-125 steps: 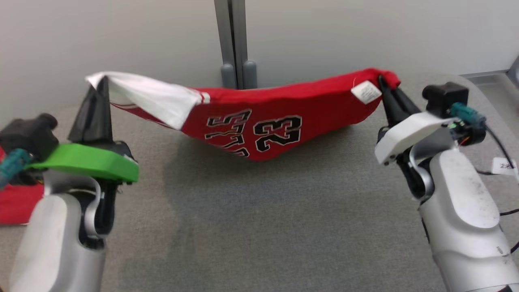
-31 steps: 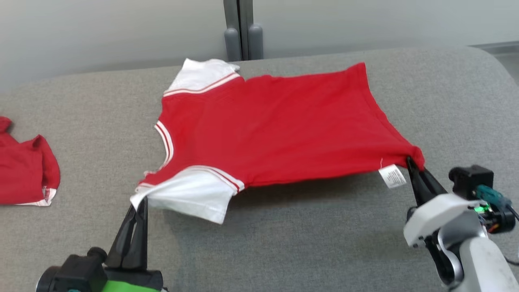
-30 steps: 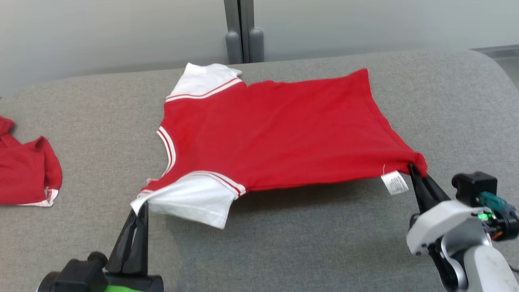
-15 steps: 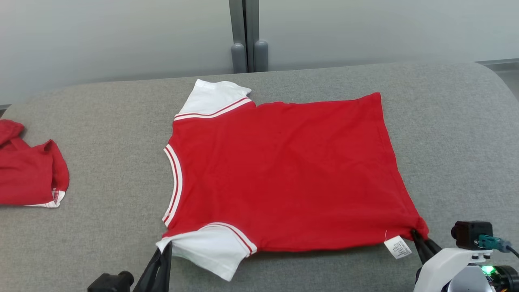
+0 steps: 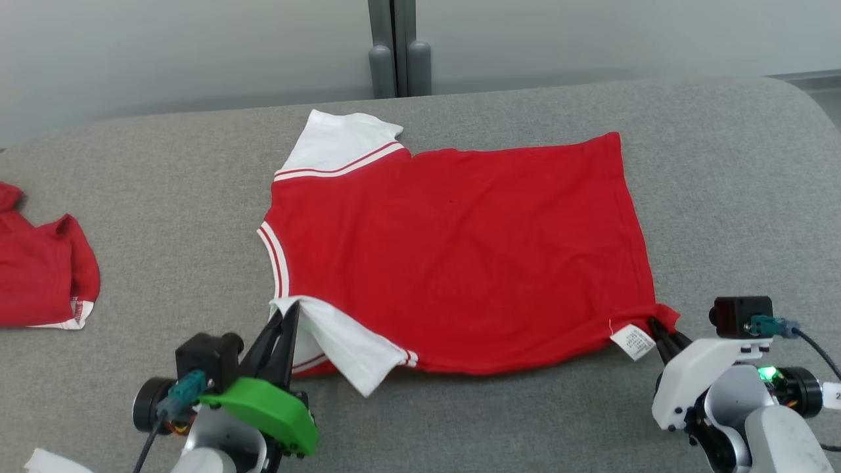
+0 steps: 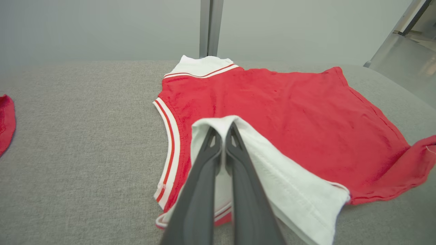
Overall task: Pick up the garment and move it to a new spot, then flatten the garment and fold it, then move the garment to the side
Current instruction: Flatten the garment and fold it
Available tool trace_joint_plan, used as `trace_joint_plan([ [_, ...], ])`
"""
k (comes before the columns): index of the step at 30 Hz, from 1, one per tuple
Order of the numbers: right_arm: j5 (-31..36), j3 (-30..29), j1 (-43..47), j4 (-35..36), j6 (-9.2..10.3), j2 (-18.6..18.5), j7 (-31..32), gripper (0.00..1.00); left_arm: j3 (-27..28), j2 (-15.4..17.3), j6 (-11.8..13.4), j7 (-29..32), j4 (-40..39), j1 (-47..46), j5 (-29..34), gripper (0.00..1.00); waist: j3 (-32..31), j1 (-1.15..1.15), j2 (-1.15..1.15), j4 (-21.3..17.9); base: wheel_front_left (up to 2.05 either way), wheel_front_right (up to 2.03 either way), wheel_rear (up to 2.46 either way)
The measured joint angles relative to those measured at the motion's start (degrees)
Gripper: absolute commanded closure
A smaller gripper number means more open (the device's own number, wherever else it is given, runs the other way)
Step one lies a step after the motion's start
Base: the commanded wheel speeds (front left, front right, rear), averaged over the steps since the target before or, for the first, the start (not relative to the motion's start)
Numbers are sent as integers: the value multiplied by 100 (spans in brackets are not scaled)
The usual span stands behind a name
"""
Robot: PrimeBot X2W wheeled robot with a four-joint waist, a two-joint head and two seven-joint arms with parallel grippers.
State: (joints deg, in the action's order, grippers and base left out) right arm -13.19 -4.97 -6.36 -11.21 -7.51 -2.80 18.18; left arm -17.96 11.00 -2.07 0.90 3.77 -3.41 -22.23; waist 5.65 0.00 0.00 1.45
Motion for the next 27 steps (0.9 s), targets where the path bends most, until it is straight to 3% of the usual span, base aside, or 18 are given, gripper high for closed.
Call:
trace_joint_plan([
  [17, -191, -158, -1524, -1245, 0, 0, -730, 100, 69, -359, -125, -1135, 2193, -1983, 153, 100, 581, 0, 0, -132, 0, 0, 0],
  [18, -191, -142, -1593, -1316, 0, 0, -823, 96, 89, -372, -119, -1218, 2308, -2062, 156, 100, 613, 0, 0, -135, 0, 0, 0],
  [19, -196, -125, -1638, -1365, -1, 0, -896, 87, 107, -380, -118, -1273, 2386, -2113, 156, 100, 632, 0, 0, -136, 0, 0, 0],
  [20, -196, -105, -1694, -1423, -1, 1, -1006, 71, 118, -390, -118, -1321, 2487, -2169, 156, 100, 652, 0, 0, -138, 0, 0, 0],
  [21, -196, -57, -1746, -1478, 0, -1, -1126, 0, 125, -401, -118, -1371, 2581, -2223, 157, 100, 669, 0, 0, -140, 0, 0, 0],
  [23, -225, -3, -1829, -1578, 0, 1, -1359, 0, 136, -431, -118, -1446, 2714, -2304, 163, 100, 689, 0, 0, -144, 0, 0, 0],
  [24, -236, 31, -1869, -1630, 0, 2, -1501, 0, 149, -453, -118, -1481, 2772, -2346, 163, 76, 695, 0, 0, -145, 0, 0, 0],
  [25, -243, 57, -1902, -1679, 0, -1, -1636, 0, 162, -472, -118, -1514, 2807, -2379, 163, 42, 697, 0, 0, -146, 0, 0, 0],
  [26, -257, 75, -1921, -1708, 0, 1, -1759, 0, 172, -485, -118, -1524, 2830, -2404, 163, 0, 696, 0, 0, -146, 0, 0, 0],
  [27, -268, 97, -1937, -1746, 0, 1, -1902, 0, 186, -495, -118, -1556, 2852, -2425, 163, 0, 694, 0, 0, -147, 0, 0, 0],
])
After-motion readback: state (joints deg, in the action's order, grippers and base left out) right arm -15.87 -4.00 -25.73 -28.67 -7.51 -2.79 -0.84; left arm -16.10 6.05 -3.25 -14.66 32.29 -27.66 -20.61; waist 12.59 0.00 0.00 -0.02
